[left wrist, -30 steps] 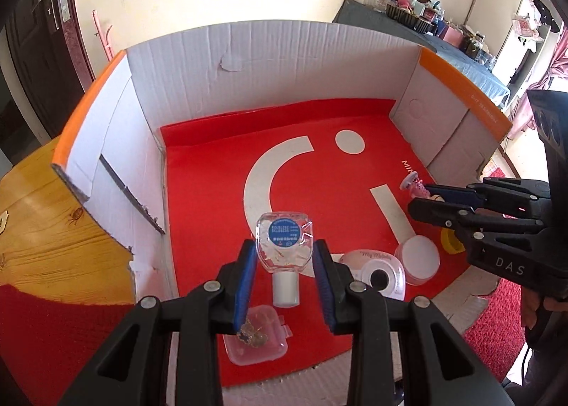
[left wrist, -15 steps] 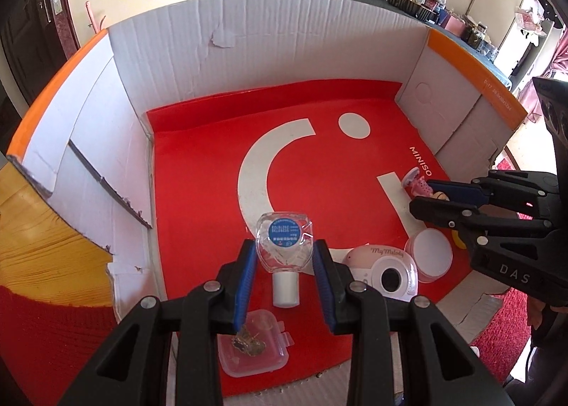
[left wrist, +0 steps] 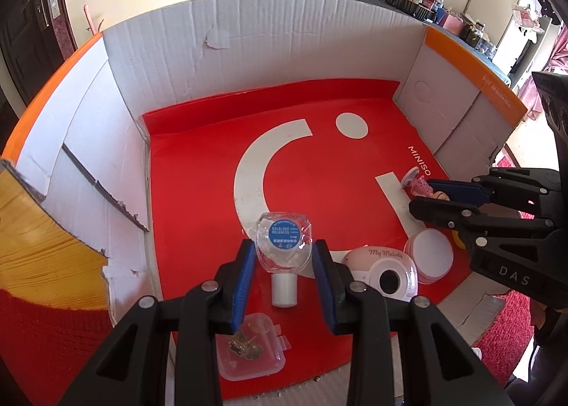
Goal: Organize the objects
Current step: 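Carry the clear bottle into the cardboard box with left gripper while right gripper lowers the doll beside it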
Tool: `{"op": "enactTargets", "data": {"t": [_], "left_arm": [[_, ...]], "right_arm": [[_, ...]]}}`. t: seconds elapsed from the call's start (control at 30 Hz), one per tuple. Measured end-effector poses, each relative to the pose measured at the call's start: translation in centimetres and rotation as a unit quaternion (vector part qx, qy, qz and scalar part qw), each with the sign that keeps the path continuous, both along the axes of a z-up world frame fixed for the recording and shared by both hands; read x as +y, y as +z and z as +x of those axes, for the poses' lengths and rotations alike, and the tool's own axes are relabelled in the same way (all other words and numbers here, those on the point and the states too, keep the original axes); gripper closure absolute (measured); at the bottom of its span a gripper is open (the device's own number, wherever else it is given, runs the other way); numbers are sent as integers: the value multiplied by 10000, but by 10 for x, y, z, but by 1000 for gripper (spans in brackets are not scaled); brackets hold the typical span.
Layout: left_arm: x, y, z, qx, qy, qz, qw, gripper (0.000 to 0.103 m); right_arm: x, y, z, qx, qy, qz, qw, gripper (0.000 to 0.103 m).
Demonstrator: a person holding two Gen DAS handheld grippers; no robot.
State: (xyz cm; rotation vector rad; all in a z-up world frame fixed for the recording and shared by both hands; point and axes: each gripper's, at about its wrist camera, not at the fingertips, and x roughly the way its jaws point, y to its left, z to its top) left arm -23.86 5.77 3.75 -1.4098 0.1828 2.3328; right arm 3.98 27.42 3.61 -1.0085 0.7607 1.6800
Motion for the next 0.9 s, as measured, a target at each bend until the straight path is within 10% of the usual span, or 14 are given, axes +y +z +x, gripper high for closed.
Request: {"op": "enactTargets", "data": {"t": [0.9], "left_arm": [[-3, 2, 0, -28, 27, 88, 10000, 60]], "right_arm": [[4, 1, 2, -87, -83, -107, 9999, 82]]}}
